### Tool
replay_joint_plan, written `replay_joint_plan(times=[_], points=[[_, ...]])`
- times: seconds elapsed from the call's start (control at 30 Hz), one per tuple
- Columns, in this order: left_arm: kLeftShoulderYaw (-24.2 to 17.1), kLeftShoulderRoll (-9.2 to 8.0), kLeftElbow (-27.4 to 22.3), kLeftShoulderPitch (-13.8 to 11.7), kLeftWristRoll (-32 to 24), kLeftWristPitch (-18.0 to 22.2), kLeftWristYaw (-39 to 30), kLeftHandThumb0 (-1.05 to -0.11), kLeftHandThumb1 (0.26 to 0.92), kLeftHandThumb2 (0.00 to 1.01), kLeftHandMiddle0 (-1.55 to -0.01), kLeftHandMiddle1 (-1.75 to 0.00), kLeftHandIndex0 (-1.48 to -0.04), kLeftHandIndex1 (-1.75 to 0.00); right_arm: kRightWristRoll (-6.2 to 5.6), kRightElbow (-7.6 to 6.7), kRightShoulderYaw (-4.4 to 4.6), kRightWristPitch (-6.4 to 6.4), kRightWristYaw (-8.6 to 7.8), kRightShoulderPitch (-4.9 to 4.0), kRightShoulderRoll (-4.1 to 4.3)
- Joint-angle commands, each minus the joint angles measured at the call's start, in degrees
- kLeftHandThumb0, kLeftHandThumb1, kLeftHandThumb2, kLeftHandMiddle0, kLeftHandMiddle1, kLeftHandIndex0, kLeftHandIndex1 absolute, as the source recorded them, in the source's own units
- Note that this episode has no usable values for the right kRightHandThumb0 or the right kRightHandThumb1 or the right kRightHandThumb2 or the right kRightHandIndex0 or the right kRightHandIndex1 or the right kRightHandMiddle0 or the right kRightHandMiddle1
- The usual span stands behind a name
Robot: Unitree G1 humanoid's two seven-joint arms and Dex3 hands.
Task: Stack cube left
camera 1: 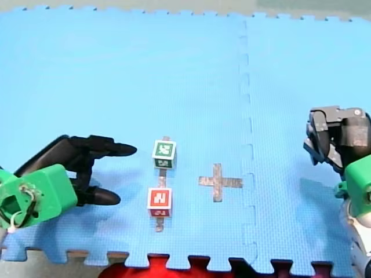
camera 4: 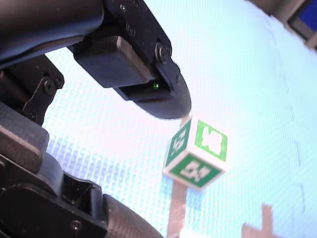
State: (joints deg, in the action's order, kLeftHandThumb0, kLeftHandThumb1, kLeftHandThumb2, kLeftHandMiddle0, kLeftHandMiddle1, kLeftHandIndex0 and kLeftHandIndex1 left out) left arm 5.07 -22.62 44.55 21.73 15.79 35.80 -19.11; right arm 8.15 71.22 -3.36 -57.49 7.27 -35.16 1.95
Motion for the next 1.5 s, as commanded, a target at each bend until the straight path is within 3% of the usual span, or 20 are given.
replay_joint_plan(times=[0.0, 0.17, 0.33, 0.4, 0.47, 0.57, 0.7, 0.8, 0.97, 1.23, 1.47], points=[[1.1, -0.78, -1.7, -0.9, 1.3, -0.5, 1.4, -1.045, 0.754, 0.01, -0.88, -1.75, -0.63, 0.0, -0.26, -0.07, -0.16, -0.3, -0.07, 0.11, 0.15], [2.4, -1.1, -2.8, -1.4, 2.8, -1.3, 4.2, -1.048, 0.76, 0.01, -0.88, -1.75, -0.64, 0.0, -0.21, -0.14, -0.15, -0.45, -0.05, 0.18, 0.12], [5.5, -2.46, -7.7, -2.2, 9.7, -6.9, 8.3, -1.048, 0.798, 0.02, -0.88, -1.75, -0.64, -0.01, -0.21, -0.25, -0.15, -0.53, 0.05, 0.13, 0.04], [6.6, -1.74, -10.1, -2.8, 11.6, -9.6, 9.6, -1.048, 0.822, 0.03, -0.87, -1.75, -0.65, -0.01, -0.31, -0.29, -0.21, -0.51, -0.02, 0.09, 0.07], [7.6, 0.14, -10.1, -3.1, 13.1, -10.8, 13.3, -1.048, 0.837, 0.03, -0.87, -1.75, -0.75, -0.05, -0.49, -0.32, -0.31, -0.48, -0.26, 0.02, 0.09], [8.2, 2.88, -5.0, -2.6, 13.7, -8.0, 20.6, -1.048, 0.847, 0.02, -0.89, -1.75, -0.9, -0.1, -0.85, -0.39, -0.49, -0.52, -0.78, -0.04, 0.05], [7.5, 5.06, 3.5, -0.5, 11.5, -1.4, 26.0, -1.046, 0.807, 0.0, -0.89, -1.75, -0.93, -0.08, -0.82, -0.5, -0.55, -0.66, -0.79, 0.0, 0.04], [7.7, 5.27, 5.7, 0.3, 11.5, 0.8, 27.6, -1.04, 0.795, 0.0, -0.9, -1.75, -0.94, -0.08, -0.85, -0.6, -0.6, -0.74, -0.82, 0.02, 0.09], [8.3, 5.45, 7.7, 1.3, 11.8, 3.3, 29.9, -0.962, 0.742, 0.0, -0.9, -1.75, -1.09, -0.12, -1.16, -0.76, -0.8, -0.8, -1.3, -0.16, 0.2], [9.2, 5.4, 8.5, 1.8, 11.8, 4.9, 31.0, -0.94, 0.735, 0.0, -0.9, -1.75, -1.08, -0.08, -1.43, -0.89, -0.82, -0.88, -1.84, -0.33, 0.42], [9.1, 4.52, 7.0, 1.3, 8.8, 5.7, 25.4, -0.93, 0.729, 0.0, -0.89, -1.75, -1.11, -0.08, -1.36, -1.07, -0.74, -0.99, -1.77, -0.42, 0.37]])
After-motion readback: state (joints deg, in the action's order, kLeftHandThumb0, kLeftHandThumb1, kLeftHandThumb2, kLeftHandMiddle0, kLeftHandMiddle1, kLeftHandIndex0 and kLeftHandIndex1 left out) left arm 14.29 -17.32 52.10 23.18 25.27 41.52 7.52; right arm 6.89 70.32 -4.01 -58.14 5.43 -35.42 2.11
